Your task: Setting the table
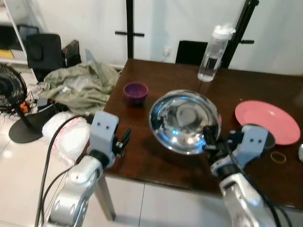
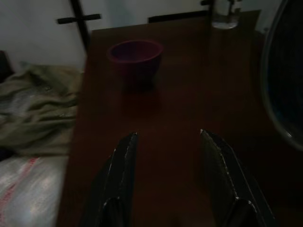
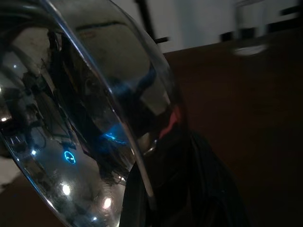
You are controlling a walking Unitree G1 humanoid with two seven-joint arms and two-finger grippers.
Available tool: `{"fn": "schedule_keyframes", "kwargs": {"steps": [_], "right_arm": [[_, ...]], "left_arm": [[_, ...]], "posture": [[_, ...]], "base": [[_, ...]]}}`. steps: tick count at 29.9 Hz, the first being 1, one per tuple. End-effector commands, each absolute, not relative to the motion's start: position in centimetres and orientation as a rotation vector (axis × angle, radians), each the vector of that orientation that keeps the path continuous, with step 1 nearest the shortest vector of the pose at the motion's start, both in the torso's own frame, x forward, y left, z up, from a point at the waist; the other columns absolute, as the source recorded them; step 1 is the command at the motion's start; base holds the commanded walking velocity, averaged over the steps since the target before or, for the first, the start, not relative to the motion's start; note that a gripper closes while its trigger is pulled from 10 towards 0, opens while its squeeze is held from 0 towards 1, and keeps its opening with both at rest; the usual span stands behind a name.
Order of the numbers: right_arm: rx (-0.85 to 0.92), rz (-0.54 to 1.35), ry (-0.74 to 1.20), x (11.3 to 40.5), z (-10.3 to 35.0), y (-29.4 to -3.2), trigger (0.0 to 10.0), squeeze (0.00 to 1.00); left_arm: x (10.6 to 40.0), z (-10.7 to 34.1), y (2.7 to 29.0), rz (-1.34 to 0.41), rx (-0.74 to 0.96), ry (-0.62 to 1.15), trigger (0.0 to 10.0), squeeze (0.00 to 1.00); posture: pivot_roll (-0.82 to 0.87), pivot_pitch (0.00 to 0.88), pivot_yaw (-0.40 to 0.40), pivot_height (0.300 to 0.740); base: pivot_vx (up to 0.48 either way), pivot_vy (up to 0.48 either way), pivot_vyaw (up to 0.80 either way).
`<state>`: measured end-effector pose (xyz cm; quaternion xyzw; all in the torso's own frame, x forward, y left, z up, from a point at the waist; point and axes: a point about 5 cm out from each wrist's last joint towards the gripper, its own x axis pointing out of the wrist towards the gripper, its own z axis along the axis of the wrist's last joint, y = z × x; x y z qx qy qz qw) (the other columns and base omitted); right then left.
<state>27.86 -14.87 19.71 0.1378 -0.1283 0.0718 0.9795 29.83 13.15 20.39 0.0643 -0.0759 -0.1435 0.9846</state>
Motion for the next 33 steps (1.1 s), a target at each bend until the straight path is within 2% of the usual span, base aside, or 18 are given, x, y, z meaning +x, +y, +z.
{"fn": "schedule_keyframes", "kwargs": {"steps": [1, 33], "right_arm": [[0.277, 0.15, -0.276, 27.65, 19.94, -14.99, 10.0, 0.0], [0.28, 0.157, -0.275, 27.68, 19.86, -14.91, 10.0, 0.0]], "left_arm": [[29.78, 19.94, 13.13, -0.294, 0.121, -0.136, 10.0, 0.0], [29.86, 19.95, 12.93, -0.301, 0.115, -0.139, 10.0, 0.0]], "posture": [[0.06, 0.119, 0.068, 0.74], [0.06, 0.116, 0.067, 0.74]], "base": [[-0.356, 0.0, 0.0], [-0.358, 0.0, 0.0]]}}
